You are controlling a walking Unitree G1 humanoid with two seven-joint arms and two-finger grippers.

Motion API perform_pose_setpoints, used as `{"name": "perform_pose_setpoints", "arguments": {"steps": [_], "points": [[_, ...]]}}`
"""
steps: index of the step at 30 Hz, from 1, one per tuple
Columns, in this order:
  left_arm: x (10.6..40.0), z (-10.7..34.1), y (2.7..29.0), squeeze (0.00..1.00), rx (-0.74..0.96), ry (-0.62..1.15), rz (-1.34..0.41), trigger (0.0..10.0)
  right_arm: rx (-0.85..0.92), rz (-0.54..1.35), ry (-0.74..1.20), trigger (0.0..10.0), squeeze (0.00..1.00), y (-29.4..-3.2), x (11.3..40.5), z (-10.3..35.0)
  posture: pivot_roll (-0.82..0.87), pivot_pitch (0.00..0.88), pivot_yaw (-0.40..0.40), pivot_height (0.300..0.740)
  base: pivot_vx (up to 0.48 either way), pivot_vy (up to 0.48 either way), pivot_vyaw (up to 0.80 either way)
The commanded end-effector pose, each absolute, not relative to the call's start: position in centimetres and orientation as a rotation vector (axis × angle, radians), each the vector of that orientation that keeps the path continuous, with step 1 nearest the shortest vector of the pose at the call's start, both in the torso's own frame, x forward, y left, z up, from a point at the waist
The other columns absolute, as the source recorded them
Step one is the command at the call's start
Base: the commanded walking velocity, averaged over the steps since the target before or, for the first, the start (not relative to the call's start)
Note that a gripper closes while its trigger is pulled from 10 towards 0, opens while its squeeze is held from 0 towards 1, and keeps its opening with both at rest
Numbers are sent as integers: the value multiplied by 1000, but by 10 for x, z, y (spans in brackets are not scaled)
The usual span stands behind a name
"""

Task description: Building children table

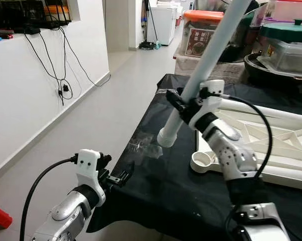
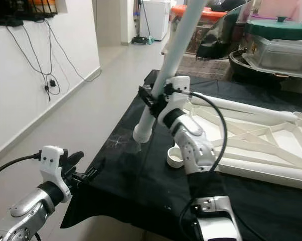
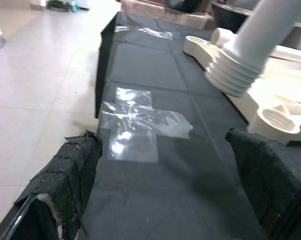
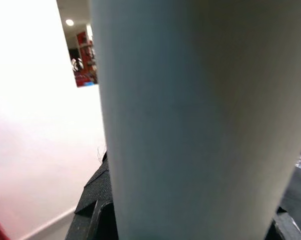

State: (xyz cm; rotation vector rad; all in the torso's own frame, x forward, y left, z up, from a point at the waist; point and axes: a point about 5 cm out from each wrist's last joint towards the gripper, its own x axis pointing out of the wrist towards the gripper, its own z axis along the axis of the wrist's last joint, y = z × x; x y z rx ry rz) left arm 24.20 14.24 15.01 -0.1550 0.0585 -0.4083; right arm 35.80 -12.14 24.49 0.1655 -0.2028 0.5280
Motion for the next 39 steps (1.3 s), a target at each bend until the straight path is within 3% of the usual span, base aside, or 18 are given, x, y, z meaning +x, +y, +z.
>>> {"name": "perform_pose_setpoints", "arguments": {"steps": [1,11,29,36,39], "points": [[244,148,142,0,-147,61,-398,10000,158,518,-238,10000,0,-123,356,249,141,0,-44,740,0,-428,0],[246,145,144,0,-137,56,-354,10000,157,500,-272,10000,0,-118,361,250,138,0,-45,740,0,-428,0],[238,141,128,0,-178,60,-347,10000,164,642,-253,10000,0,-109,370,252,139,4,-48,740,0,0,0],[221,148,110,0,-213,62,-409,10000,144,659,-247,10000,0,-103,385,260,152,62,-56,740,0,0,0],[212,156,100,0,-219,52,-441,10000,140,647,-241,10000,0,-100,393,263,158,126,-62,740,0,0,0]]}}
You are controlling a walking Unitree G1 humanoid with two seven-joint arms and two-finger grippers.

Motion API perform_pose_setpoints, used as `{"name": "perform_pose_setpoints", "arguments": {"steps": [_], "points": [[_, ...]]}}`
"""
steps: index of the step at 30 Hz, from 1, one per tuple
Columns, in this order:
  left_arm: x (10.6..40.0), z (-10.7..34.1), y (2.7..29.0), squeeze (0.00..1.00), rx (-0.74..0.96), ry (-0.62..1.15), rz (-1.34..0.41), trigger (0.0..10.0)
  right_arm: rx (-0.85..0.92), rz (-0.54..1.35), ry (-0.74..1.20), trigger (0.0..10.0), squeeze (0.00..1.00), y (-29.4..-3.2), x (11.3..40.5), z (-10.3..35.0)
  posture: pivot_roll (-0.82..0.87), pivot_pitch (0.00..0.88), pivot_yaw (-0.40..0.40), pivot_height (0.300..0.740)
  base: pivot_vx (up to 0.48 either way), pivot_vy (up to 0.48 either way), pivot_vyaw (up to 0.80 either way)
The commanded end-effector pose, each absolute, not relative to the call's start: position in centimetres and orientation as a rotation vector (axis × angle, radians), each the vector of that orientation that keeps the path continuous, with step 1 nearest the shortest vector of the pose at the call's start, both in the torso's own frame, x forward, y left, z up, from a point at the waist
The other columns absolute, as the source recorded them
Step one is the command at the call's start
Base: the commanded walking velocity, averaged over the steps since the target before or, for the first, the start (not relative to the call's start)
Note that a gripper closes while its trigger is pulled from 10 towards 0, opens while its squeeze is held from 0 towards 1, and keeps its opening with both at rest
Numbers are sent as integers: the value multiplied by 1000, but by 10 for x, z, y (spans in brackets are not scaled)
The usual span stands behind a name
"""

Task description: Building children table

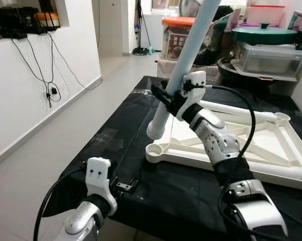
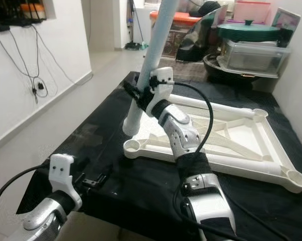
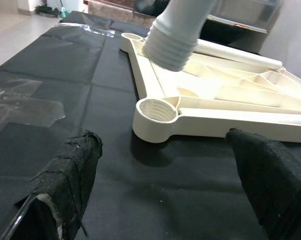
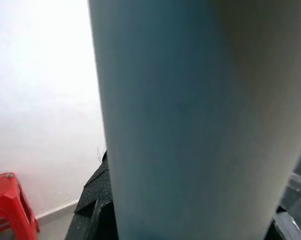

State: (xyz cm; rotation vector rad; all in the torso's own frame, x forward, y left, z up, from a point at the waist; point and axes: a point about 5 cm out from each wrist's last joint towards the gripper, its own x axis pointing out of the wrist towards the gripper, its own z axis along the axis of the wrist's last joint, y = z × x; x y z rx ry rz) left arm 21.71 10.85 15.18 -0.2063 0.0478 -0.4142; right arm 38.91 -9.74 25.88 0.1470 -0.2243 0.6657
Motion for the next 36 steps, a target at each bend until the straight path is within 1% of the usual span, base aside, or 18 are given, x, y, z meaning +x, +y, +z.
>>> {"name": "perform_pose_setpoints", "arguments": {"steps": [1,4,7,8,12,13,14,17,19,21,25,28,31,36], "points": [[212,156,100,0,-219,52,-441,10000,140,647,-241,10000,0,-100,393,263,158,126,-62,740,0,0,0],[202,168,90,0,-227,33,-466,10000,132,649,-231,10000,0,-100,400,267,163,178,-64,740,0,0,0],[200,170,90,0,-229,29,-467,10000,123,664,-226,10000,0,-101,401,268,165,195,-64,740,0,0,0],[197,173,90,0,-230,25,-467,10000,111,676,-223,10000,0,-103,402,270,168,220,-62,740,0,0,0],[197,173,90,0,-230,25,-467,10000,111,676,-223,10000,0,-103,402,270,168,220,-62,740,0,0,0],[193,173,94,0,-222,42,-454,10000,127,775,-197,10000,0,-109,403,274,171,246,-60,740,0,0,0],[191,172,96,0,-215,52,-448,10000,148,841,-184,10000,0,-111,402,276,170,248,-59,740,0,0,0],[190,171,97,0,-211,59,-444,10000,162,887,-177,10000,0,-112,401,277,171,250,-55,740,0,0,0],[188,171,96,0,-211,69,-444,10000,191,962,-150,10000,0,-112,399,276,173,247,-58,740,0,0,0],[188,171,96,0,-211,69,-444,10000,191,962,-150,10000,0,-112,399,276,173,247,-58,740,0,0,0],[185,169,93,0,-209,88,-448,10000,261,1076,-126,10000,0,-107,395,273,176,235,-53,740,0,0,0],[185,169,92,0,-209,94,-449,10000,281,1099,-124,10000,0,-105,394,272,176,233,-54,740,0,0,0],[184,168,92,0,-206,102,-450,10000,271,1132,-117,10000,0,-100,393,269,176,229,-54,740,0,0,0],[185,169,92,0,-199,96,-450,10000,187,1167,-80,10000,0,-92,390,257,176,225,-58,740,0,0,0]]}}
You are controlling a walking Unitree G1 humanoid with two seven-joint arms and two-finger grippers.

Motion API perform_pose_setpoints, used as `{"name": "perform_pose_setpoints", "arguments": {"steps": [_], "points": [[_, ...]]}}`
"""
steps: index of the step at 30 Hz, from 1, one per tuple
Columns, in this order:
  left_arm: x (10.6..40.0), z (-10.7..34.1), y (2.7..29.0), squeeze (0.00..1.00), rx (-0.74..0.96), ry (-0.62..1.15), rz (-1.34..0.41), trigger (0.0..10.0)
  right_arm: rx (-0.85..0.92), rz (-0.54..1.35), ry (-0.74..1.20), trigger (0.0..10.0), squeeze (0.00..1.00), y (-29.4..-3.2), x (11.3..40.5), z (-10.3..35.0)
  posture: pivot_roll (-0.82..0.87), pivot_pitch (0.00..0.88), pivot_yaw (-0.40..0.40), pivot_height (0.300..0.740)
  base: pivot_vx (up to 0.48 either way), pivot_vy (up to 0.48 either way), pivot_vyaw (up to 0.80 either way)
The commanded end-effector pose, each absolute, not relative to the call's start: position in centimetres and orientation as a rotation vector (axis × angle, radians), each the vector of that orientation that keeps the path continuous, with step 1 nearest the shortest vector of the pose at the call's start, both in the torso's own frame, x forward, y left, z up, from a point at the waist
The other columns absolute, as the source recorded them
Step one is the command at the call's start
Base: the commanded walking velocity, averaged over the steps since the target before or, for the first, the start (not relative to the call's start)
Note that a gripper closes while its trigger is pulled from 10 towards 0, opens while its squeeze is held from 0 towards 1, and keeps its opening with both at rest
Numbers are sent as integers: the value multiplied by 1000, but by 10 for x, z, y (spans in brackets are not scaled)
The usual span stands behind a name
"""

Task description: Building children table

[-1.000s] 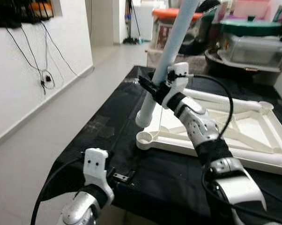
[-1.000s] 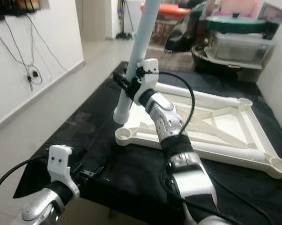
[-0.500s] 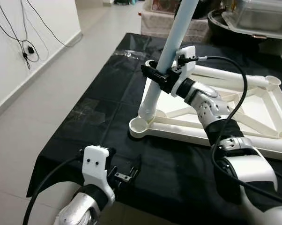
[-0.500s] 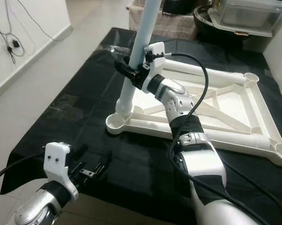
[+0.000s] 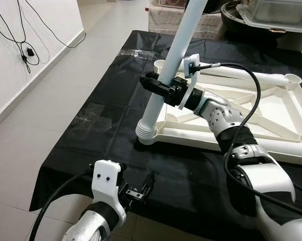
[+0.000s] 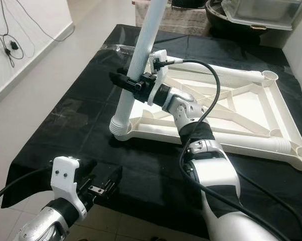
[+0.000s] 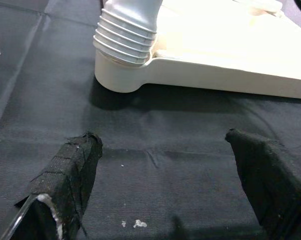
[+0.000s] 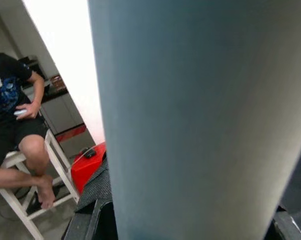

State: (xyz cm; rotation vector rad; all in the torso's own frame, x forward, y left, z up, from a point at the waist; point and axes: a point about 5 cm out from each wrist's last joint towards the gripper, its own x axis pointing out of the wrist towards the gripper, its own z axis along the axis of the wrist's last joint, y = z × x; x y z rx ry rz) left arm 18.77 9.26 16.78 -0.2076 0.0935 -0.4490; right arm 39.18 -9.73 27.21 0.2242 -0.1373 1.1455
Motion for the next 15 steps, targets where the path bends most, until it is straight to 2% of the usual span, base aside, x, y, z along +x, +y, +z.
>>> {"name": "perform_pose_setpoints", "arguments": {"steps": [1,15], "points": [[185,169,92,0,-197,94,-451,10000,166,1163,-73,10000,0,-91,390,255,174,224,-59,740,0,0,0],[184,169,93,0,-180,98,-447,10000,19,1027,-78,10000,0,-94,399,254,170,234,-66,740,0,0,0]]}}
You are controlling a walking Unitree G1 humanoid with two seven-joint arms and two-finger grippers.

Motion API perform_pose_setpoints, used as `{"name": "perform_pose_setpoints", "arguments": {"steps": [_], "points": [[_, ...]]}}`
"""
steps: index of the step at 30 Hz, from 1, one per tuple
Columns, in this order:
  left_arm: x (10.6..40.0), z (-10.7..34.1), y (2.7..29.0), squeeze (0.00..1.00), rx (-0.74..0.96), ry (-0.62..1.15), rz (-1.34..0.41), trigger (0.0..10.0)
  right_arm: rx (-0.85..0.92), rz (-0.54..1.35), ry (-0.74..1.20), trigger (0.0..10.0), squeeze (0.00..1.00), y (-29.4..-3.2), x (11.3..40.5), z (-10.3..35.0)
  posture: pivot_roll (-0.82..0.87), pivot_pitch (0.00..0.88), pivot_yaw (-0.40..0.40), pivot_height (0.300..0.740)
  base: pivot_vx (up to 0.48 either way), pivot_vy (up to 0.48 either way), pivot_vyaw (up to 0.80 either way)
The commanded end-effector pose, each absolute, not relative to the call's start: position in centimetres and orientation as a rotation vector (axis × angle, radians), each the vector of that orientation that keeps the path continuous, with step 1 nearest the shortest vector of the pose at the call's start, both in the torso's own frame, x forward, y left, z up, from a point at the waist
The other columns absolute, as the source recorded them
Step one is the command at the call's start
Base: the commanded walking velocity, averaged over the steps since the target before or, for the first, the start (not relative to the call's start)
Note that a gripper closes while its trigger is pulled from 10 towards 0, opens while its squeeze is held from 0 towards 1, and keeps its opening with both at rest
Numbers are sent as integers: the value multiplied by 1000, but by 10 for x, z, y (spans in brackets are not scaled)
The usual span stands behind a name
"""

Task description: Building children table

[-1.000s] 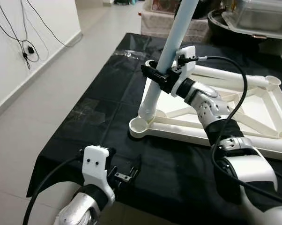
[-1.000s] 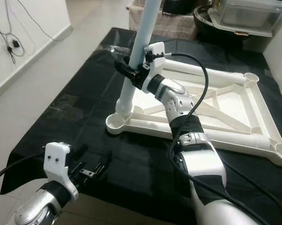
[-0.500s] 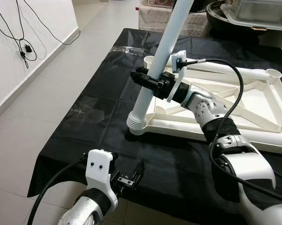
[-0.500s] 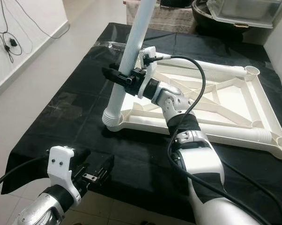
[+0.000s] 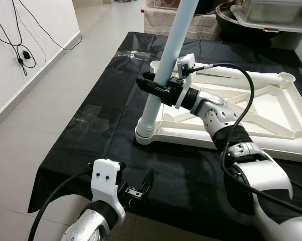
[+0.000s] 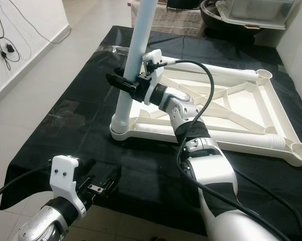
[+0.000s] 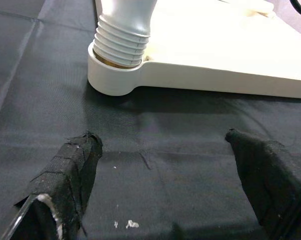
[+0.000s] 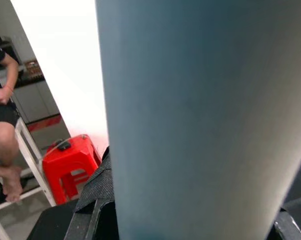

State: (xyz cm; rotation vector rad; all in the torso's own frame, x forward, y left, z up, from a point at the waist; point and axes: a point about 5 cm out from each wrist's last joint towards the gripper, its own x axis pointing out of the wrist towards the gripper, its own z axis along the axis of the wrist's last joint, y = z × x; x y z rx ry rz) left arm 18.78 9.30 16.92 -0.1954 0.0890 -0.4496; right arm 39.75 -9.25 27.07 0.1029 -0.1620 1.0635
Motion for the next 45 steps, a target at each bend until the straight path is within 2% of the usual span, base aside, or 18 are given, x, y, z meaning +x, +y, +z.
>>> {"name": "perform_pose_setpoints", "arguments": {"steps": [1,8,11,22,24,25,28,30,33,34,35,37,38,39,45], "points": [[184,170,93,0,-178,97,-447,10000,0,1049,-63,10000,0,-91,398,251,169,237,-66,740,0,0,0],[184,170,94,0,-172,95,-441,10000,-53,1181,-32,10000,0,-81,390,243,171,238,-68,740,0,0,0],[184,171,94,0,-165,89,-444,10000,-117,1275,-5,10000,0,-69,384,235,172,239,-67,740,0,0,0],[185,172,93,0,-162,86,-445,10000,-216,1342,63,10000,0,-62,379,220,171,238,-66,740,0,0,0],[186,172,94,0,-160,84,-442,10000,-241,1203,113,10000,0,-59,385,212,169,235,-70,740,0,0,0],[186,172,94,0,-160,84,-442,10000,-241,1203,113,10000,0,-59,385,212,169,235,-70,740,0,0,0],[189,173,95,0,-155,75,-433,10000,-156,938,113,10000,0,-65,396,206,173,225,-71,740,0,0,0],[189,173,95,0,-155,75,-433,10000,-156,938,113,10000,0,-65,396,206,173,225,-71,740,0,0,0],[193,174,99,0,-138,63,-425,10000,-80,738,109,10000,0,-77,400,200,165,202,-65,740,0,0,0],[193,174,99,0,-138,63,-425,10000,-80,738,109,10000,0,-77,400,200,165,202,-65,740,0,0,0],[197,174,102,0,-135,55,-419,10000,-58,638,106,10000,0,-84,401,196,162,192,-64,740,0,0,0],[197,174,102,0,-135,55,-419,10000,-58,638,106,10000,0,-84,401,196,162,192,-64,740,0,0,0],[204,175,106,0,-124,39,-411,10000,-36,415,103,10000,0,-97,401,189,157,172,-59,740,0,0,0],[206,175,107,0,-116,33,-407,10000,-39,325,103,10000,0,-102,399,187,156,165,-59,740,0,0,0],[213,176,110,0,-102,19,-403,10000,-36,125,68,10000,0,-104,393,189,155,141,-57,740,0,0,0]]}}
